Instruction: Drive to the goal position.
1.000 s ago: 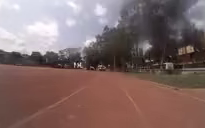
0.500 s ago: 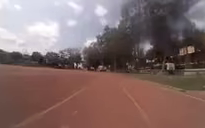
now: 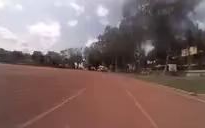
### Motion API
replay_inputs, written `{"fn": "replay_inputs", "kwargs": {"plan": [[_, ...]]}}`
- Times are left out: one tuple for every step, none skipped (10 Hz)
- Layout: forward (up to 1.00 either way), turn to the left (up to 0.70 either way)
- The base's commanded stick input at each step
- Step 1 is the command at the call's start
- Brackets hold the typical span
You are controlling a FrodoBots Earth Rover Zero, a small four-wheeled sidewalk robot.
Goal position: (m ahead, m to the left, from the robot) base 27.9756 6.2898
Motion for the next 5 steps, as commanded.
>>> {"fn": "replay_inputs", "kwargs": {"plan": [[0.7, 0.0], [0.7, 0.0], [0.7, 0.0], [0.7, 0.0], [0.7, 0.0]]}}
